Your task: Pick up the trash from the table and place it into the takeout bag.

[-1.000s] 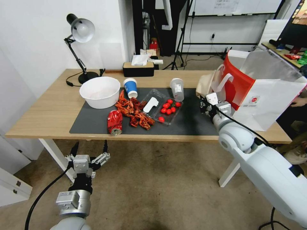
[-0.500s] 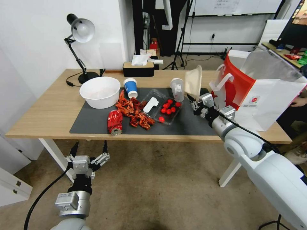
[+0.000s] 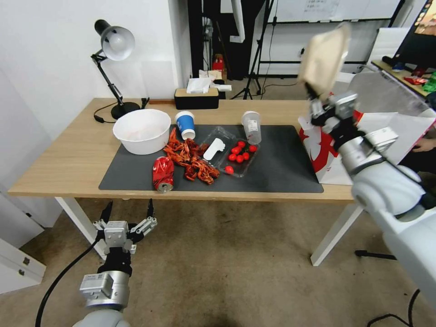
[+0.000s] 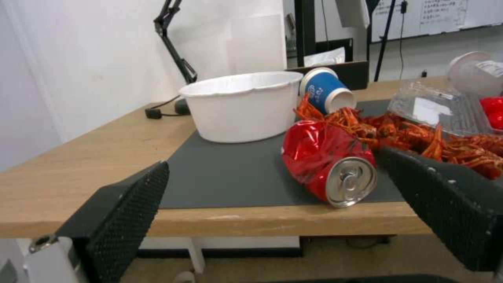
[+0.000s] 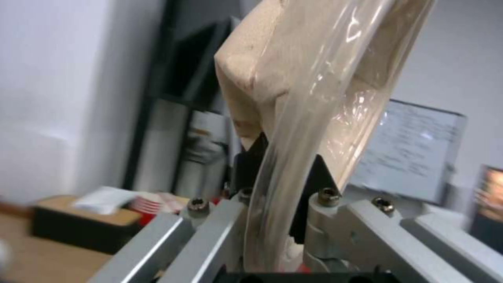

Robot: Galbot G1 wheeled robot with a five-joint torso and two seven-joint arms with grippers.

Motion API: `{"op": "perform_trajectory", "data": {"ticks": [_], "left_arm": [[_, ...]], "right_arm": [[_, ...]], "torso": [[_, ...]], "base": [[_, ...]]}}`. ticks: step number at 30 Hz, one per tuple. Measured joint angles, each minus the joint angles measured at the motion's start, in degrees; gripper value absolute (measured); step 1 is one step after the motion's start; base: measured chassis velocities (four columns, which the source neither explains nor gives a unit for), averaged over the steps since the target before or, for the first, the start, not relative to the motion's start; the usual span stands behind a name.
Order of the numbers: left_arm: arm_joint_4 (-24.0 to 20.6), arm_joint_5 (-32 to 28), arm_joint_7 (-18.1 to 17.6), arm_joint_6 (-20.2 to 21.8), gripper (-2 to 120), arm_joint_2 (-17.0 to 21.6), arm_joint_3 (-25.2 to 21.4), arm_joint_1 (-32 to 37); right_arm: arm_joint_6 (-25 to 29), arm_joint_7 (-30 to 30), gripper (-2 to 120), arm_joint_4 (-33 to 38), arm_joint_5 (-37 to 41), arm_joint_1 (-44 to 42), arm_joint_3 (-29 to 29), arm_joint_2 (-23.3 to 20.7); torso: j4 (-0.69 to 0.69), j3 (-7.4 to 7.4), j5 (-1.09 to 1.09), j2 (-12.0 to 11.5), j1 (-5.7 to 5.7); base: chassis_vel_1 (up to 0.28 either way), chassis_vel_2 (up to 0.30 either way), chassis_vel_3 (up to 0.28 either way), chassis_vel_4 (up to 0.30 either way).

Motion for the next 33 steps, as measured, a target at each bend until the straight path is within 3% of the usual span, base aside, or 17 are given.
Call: {"op": "perform_trajectory", "data": {"ticks": [2, 6, 13, 33], "left_arm": [[0.0, 0.0, 0.0, 0.0, 100, 0.0, 0.0, 0.0], [0.0, -0.2, -0.1, 0.0, 100, 0.1, -0.1, 0.0], [0.2, -0.2, -0.1, -0.1, 100, 0.1, -0.2, -0.2], [0.1, -0.3, -0.2, -0.4, 100, 0.0, -0.3, -0.1]], "right_arm": [[-0.5, 1.1, 1, -0.2, 0.2, 0.3, 0.0, 0.0], [-6.0, 11.2, 1, -2.0, 2.6, 2.1, 0.4, -0.2], [-8.7, 13.5, 3, -4.1, 4.0, 2.5, 0.7, -0.8], [-10.4, 13.1, 73, -5.2, 5.7, 3.4, 0.3, -0.9]], "torso": [[0.0, 0.0, 0.01, 0.0, 0.01], [0.0, 0.0, 0.01, 0.0, 0.01], [-0.01, 0.01, 0.01, 0.0, 0.01], [0.0, 0.0, 0.01, 0.0, 0.01]], "base": [[0.0, 0.0, 0.0, 0.0], [0.0, 0.0, 0.0, 0.0], [0.0, 0.0, 0.0, 0.0], [0.0, 0.0, 0.0, 0.0]]}}
